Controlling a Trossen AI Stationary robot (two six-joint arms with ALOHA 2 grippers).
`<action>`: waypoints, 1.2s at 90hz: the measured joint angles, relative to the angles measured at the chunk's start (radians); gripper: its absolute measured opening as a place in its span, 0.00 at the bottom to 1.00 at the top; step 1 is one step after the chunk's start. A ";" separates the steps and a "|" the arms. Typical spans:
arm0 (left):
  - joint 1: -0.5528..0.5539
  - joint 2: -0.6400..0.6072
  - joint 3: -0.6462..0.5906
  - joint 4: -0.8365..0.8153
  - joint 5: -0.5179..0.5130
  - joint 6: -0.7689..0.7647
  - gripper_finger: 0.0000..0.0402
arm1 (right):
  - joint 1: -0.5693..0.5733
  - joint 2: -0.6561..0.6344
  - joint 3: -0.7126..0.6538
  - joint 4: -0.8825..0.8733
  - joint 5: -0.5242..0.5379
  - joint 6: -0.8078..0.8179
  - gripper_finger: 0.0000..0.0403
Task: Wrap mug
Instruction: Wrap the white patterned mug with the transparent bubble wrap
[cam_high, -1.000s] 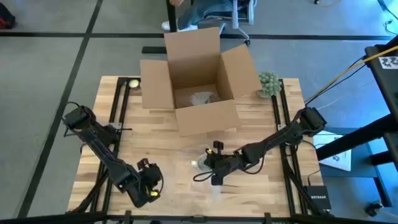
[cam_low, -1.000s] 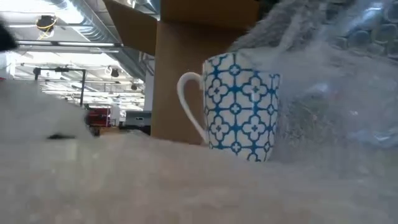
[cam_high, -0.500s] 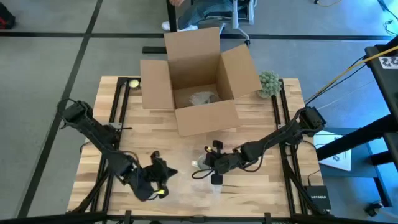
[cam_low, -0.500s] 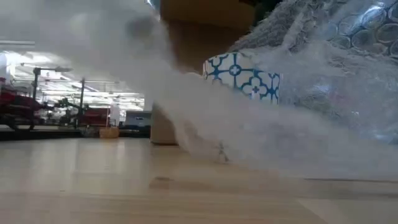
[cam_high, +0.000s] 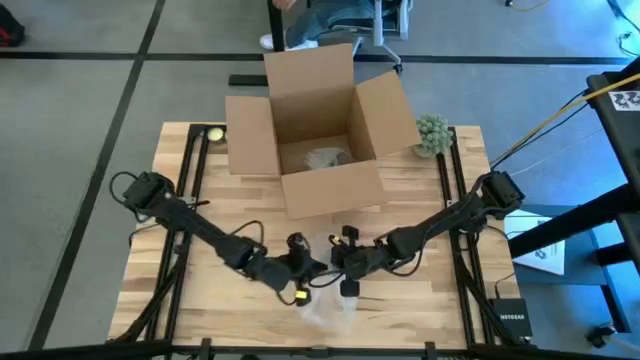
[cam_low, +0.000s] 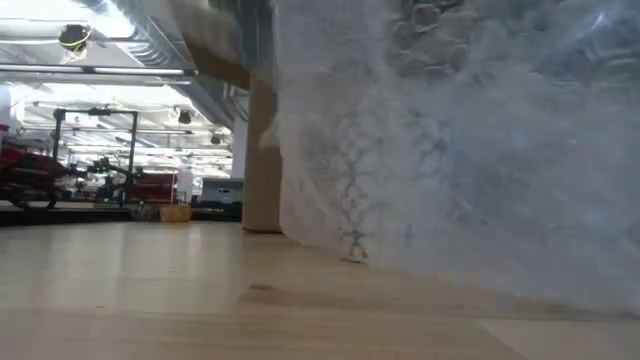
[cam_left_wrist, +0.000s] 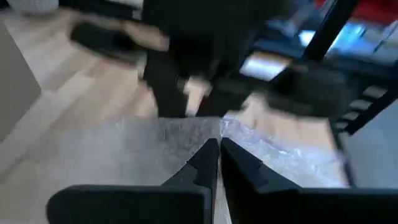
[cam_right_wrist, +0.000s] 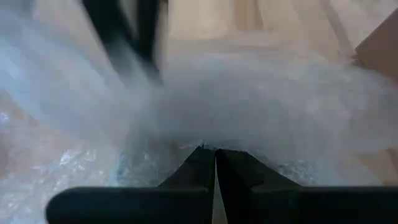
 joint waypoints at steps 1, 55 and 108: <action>0.002 0.006 0.000 0.001 0.000 -0.006 0.00 | 0.000 0.000 0.000 0.000 -0.001 0.000 0.00; -0.001 0.052 0.001 0.030 -0.006 -0.035 0.00 | 0.048 -0.019 0.416 -0.764 0.007 0.061 0.00; 0.000 0.053 0.000 0.079 0.015 -0.050 0.00 | 0.090 0.001 -0.079 -0.032 0.042 0.211 0.00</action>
